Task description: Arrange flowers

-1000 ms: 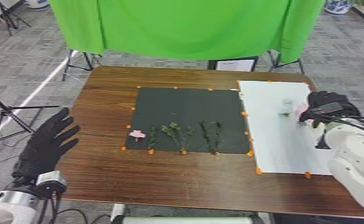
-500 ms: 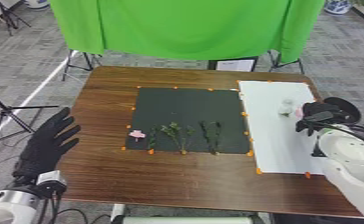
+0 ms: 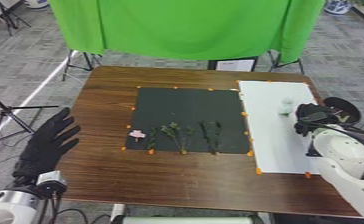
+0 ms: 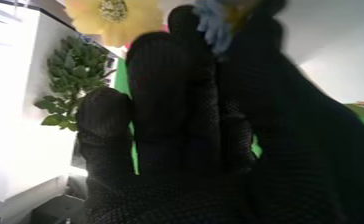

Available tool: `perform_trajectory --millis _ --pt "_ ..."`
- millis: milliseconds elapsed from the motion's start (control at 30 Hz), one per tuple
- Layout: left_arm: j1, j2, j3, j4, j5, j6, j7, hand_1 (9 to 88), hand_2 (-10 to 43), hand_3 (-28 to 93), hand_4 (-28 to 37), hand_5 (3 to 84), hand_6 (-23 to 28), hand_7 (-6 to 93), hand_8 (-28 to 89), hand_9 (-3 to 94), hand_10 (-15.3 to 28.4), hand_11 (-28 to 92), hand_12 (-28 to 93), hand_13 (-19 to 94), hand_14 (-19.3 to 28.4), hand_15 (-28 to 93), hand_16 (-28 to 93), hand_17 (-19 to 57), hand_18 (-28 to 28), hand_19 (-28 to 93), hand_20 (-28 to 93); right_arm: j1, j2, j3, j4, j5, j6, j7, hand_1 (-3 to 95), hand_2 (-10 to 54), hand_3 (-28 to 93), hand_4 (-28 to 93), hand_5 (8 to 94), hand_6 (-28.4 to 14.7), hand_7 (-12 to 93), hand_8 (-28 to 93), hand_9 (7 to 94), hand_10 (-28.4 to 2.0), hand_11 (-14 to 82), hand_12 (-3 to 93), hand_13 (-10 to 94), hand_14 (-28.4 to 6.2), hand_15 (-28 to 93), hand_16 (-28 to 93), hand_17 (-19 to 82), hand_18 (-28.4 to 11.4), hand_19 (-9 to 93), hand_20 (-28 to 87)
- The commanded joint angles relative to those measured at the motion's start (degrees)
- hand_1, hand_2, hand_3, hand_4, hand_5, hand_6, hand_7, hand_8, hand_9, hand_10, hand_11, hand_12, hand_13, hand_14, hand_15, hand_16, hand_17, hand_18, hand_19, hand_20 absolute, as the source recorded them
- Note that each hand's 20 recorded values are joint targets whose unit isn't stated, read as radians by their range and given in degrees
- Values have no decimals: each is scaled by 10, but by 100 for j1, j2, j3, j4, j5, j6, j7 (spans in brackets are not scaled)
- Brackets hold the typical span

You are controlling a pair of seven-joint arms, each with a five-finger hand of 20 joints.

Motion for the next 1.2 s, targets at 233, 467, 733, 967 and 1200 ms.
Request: perform_trajectory --millis 233,467,733,967,1200 --pt "161 -120 -61 -62 38 35 5 253 -18 690 -249 233 28 171 -89 172 103 142 204 136 134 236 45 -138 214 352 107 81 -54 33 -334 -283 1023 -385 520 -95 855 -282 701 29 489 40 897 -40 124 467 789 -23 557 422 385 -194 872 532" --pt "164 -111 -80 -68 30 55 -24 253 -18 690 -250 234 29 171 -89 173 103 142 204 137 134 234 45 -138 214 352 107 1317 -615 -938 -760 -128 1427 -801 512 -95 862 -267 704 30 490 38 899 -44 122 472 788 -24 556 428 381 -195 873 536" --pt "1 -94 64 -10 19 57 -72 254 -18 691 -250 234 29 171 -89 173 103 142 203 136 134 236 46 -139 215 353 107 2651 -2183 -2371 -185 -175 1022 -1504 512 -95 856 -270 715 31 482 17 900 -45 123 473 786 -23 560 431 381 -194 872 538" --pt "-46 -56 125 -4 32 93 -34 253 -17 691 -250 233 29 172 -90 173 103 143 204 136 133 236 45 -139 214 353 107 3097 -3034 -3131 541 -423 665 -1782 512 -95 854 -274 712 36 484 25 900 -41 120 473 785 -22 561 431 379 -193 872 539" --pt "-33 -18 180 -12 11 142 20 253 -18 692 -251 234 28 172 -90 173 104 143 203 136 133 235 45 -138 214 353 107 3159 -3389 -3443 1029 -653 407 -1754 511 -95 851 -277 711 36 482 29 899 -39 120 473 783 -23 565 429 379 -191 873 539"
